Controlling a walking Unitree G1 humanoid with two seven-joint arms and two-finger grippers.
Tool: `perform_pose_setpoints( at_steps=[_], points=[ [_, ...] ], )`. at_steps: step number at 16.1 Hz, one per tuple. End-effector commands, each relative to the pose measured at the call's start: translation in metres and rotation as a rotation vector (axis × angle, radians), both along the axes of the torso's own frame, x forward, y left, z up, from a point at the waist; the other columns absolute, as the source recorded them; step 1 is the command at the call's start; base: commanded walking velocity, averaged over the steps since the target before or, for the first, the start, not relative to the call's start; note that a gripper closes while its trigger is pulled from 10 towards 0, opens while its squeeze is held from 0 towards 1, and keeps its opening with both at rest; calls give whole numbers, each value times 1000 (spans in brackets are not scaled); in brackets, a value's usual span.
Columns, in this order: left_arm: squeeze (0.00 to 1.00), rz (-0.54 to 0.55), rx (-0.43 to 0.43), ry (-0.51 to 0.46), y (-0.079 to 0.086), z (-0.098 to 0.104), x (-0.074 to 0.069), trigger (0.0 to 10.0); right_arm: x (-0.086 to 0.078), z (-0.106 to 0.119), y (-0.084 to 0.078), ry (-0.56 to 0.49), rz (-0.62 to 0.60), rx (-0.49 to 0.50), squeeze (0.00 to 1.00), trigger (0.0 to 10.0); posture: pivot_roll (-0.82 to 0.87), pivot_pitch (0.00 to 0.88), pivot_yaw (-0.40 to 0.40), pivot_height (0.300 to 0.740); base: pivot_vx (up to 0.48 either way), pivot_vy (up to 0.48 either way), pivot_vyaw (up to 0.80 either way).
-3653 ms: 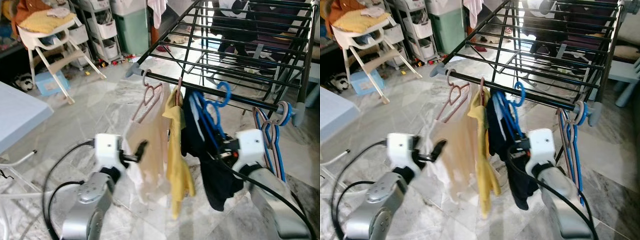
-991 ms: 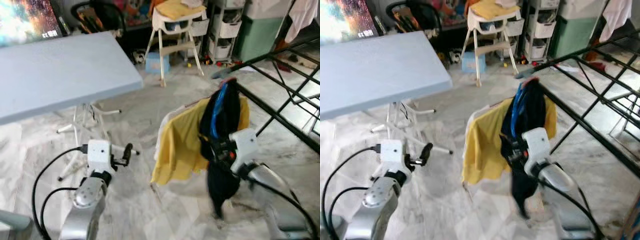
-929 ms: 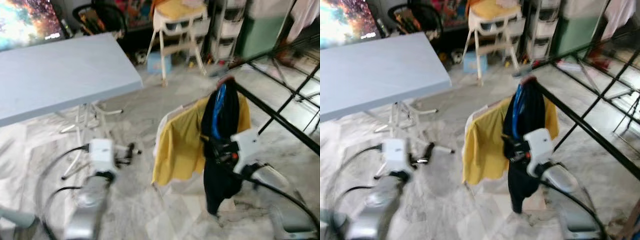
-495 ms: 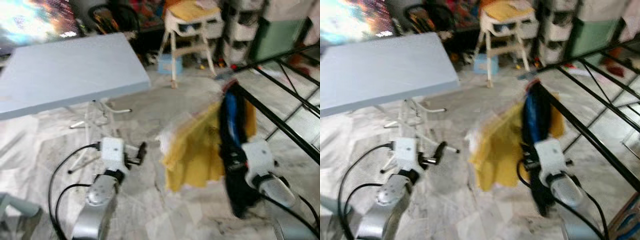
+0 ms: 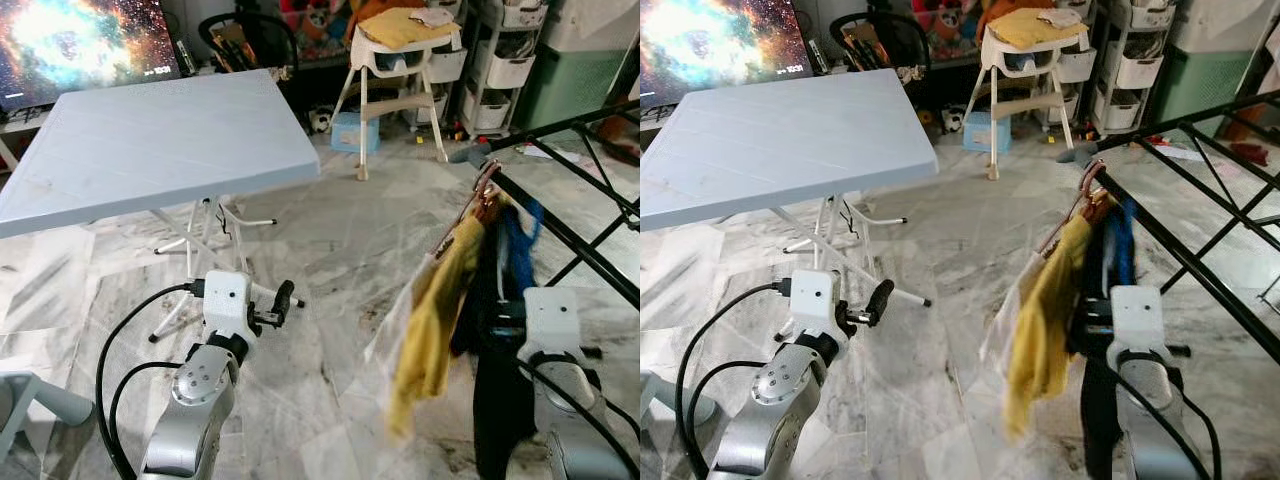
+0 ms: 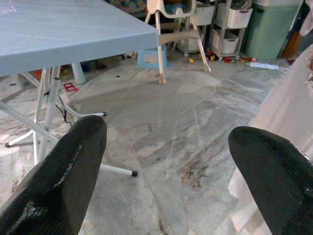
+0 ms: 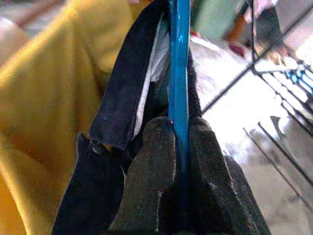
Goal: Hang hanger
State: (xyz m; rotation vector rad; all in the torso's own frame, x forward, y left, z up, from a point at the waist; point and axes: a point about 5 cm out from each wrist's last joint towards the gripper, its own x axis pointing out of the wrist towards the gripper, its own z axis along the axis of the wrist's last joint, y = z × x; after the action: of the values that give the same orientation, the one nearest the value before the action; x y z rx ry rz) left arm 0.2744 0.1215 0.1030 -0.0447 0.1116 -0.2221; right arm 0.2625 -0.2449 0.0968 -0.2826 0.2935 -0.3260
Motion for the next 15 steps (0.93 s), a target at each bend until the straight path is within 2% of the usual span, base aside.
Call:
perform_pose_setpoints(
  at_steps=[1, 3, 5, 7, 8, 10, 12, 13, 15],
  points=[
    [0, -8, 7, 4, 0, 0, 2, 10000, 7, 11, 1, -43, -21, 8, 0, 10000, -97, 25, 46, 740, 0, 0, 0],
    [0, -8, 5, 4, 0, -1, 2, 10000, 5, 5, 6, 2, -7, 2, 0, 10000, -93, 23, 42, 740, 0, 0, 0],
    [0, -7, 6, 3, 1, -1, 0, 10000, -6, 3, 11, -8, 70, 20, 0, 10000, -94, 24, 38, 740, 0, 0, 0],
    [0, -3, 10, 12, 5, -4, -4, 10000, -33, -3, 10, 5, 156, -31, 0, 10000, -98, 27, 33, 740, 0, 0, 0],
    [0, -1, 14, 18, 8, -6, -8, 10000, -46, -7, 6, 18, 157, -42, 0, 10000, -103, 33, 36, 740, 0, 0, 0],
    [0, -5, 12, 29, 10, -9, -14, 10000, -59, -9, -1, 18, 129, -8, 0, 10000, -110, 41, 43, 740, 0, 0, 0],
    [0, -21, 16, 32, 9, -10, -20, 10000, -57, 6, 12, -93, 187, 51, 0, 10000, -121, 46, 58, 740, 0, 0, 0],
    [0, -21, 23, 29, 10, -9, -21, 10000, -58, 12, 19, -124, 233, 44, 0, 10000, -124, 48, 60, 740, 0, 0, 0],
    [0, -7, 41, 20, 16, -7, -23, 10000, -72, 21, 33, -151, 350, 29, 0, 10000, -129, 53, 68, 740, 0, 0, 0]
  ],
)
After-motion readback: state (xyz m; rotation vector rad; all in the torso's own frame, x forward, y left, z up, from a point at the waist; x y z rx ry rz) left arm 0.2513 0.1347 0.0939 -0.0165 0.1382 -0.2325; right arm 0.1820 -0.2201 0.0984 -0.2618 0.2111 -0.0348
